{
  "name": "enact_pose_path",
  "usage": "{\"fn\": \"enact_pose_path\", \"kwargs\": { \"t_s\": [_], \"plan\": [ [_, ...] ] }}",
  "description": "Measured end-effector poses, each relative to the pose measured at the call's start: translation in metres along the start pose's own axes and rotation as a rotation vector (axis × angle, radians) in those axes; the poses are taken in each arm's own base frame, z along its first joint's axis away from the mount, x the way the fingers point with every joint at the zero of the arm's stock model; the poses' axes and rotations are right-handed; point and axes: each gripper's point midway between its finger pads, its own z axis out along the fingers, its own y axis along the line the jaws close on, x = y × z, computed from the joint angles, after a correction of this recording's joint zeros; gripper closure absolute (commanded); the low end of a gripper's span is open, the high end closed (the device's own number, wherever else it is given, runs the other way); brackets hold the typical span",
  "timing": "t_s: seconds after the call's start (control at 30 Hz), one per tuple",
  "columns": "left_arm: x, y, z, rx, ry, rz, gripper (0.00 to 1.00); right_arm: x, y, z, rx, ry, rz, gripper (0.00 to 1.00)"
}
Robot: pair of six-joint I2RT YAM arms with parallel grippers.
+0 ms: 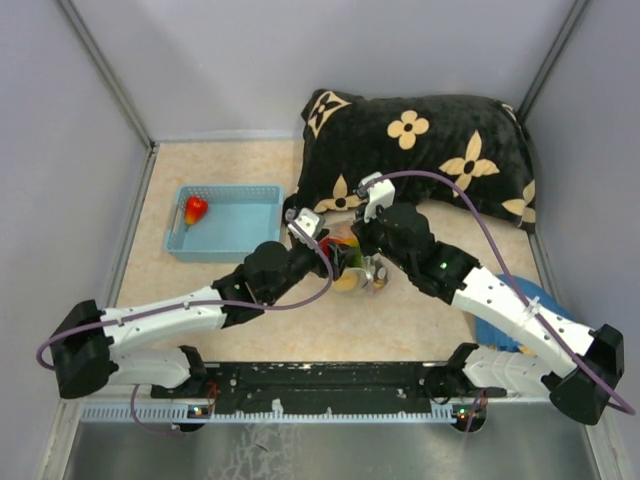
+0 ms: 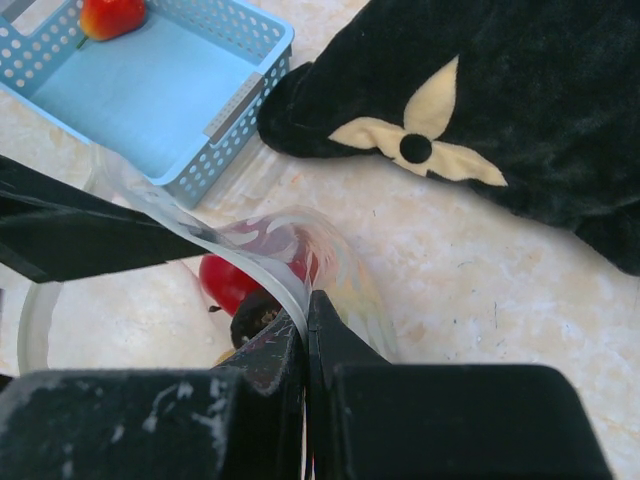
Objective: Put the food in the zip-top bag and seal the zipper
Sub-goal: Place the fake fruit in the zipper food storage bag, then pick up the fake fruit from the bin.
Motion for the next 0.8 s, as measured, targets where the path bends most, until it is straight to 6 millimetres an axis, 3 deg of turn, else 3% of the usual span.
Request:
{"fn": "enact_pose_path", "kwargs": {
  "t_s": [0.4,0.53,0.7,0.8],
  "plan": [
    [-0.072,-0.012,-0.036,0.051,-0.02,-0.083,0.1,-0.001,-0.002,0.0,0.012,-0.003,0.0,1.0],
    [-0.081,-0.01,-0.047,0.05,-0.005,-0.1,0.06,-0.003,-0.003,-0.003,0.015,-0.012,0.003,1.0],
    [-0.081,0.018,-0.053,-0.058,0.05,-0.111,0.05,-0.003,-0.003,-0.003,0.016,-0.015,0.003,1.0],
    [-0.081,0.057,-0.052,-0.171,0.091,-0.128,0.05,-0.003,-0.004,-0.003,0.017,-0.015,0.003,1.0]
  ]
}}
